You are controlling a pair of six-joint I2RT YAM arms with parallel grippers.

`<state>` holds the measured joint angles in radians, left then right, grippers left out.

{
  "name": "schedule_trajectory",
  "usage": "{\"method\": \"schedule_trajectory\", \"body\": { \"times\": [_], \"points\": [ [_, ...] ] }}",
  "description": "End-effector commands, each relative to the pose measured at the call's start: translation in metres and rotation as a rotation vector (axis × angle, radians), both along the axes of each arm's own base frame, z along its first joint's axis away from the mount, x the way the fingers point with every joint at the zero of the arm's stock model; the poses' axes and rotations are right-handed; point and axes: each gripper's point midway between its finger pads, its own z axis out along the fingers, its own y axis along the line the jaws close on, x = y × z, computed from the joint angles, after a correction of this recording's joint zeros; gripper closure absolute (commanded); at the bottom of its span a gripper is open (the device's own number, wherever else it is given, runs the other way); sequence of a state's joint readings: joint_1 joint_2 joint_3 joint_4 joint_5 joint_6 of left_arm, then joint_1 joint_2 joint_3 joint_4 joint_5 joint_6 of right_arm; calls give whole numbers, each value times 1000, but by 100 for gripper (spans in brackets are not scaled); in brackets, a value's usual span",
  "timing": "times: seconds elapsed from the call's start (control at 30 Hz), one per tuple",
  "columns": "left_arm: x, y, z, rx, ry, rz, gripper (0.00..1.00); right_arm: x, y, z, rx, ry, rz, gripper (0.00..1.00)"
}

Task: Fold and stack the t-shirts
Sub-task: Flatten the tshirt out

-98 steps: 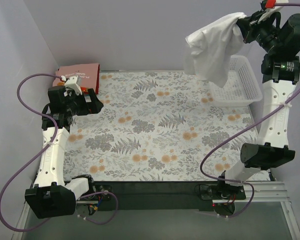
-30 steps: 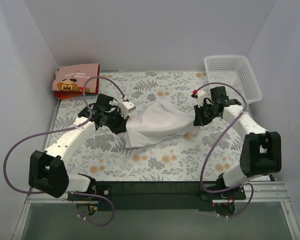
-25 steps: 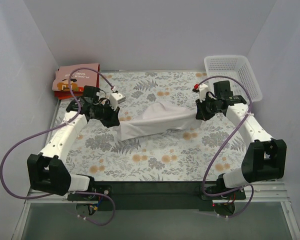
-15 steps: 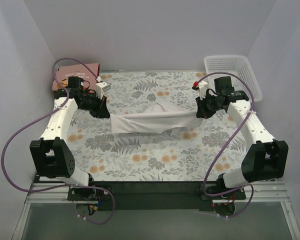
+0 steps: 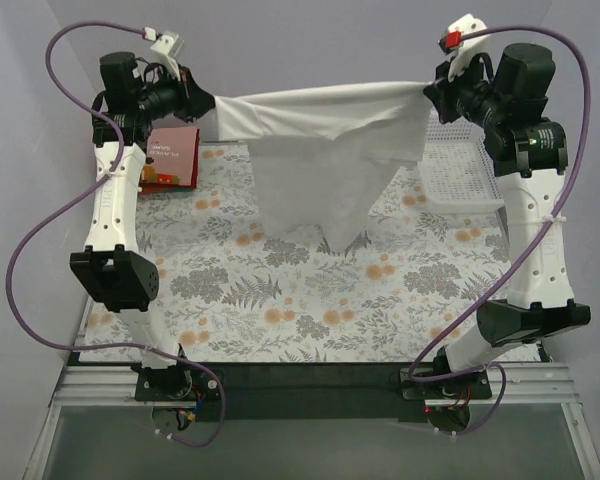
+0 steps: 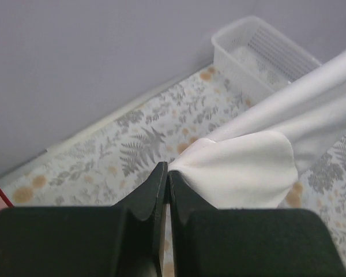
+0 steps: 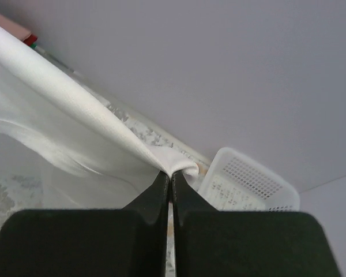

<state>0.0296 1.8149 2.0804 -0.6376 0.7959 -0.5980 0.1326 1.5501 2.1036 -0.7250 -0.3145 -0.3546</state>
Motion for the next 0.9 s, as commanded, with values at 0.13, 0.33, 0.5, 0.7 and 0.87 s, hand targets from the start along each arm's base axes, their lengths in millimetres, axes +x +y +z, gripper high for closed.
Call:
{"method": "schedule_trajectory", "body": {
  "times": [0.13,0.33,0.5,0.7,0.87],
  "points": [
    [48,30,134,-150,-448,221,100,39,-43,91,118,-327,-269,99],
    [3,15,115,-35,-487,87,100,-2,-31,84,113,-343,-166,99],
    [-60,16,4,165,-347,-36,100,-92,13,-33,128,-100,114,99],
    [-128,26,-148,353,-83,-209,89,-219,96,-216,45,443,559,94],
    [-111,53,-196,394,145,-127,19,-254,123,-241,-4,560,767,2]
  ]
}}
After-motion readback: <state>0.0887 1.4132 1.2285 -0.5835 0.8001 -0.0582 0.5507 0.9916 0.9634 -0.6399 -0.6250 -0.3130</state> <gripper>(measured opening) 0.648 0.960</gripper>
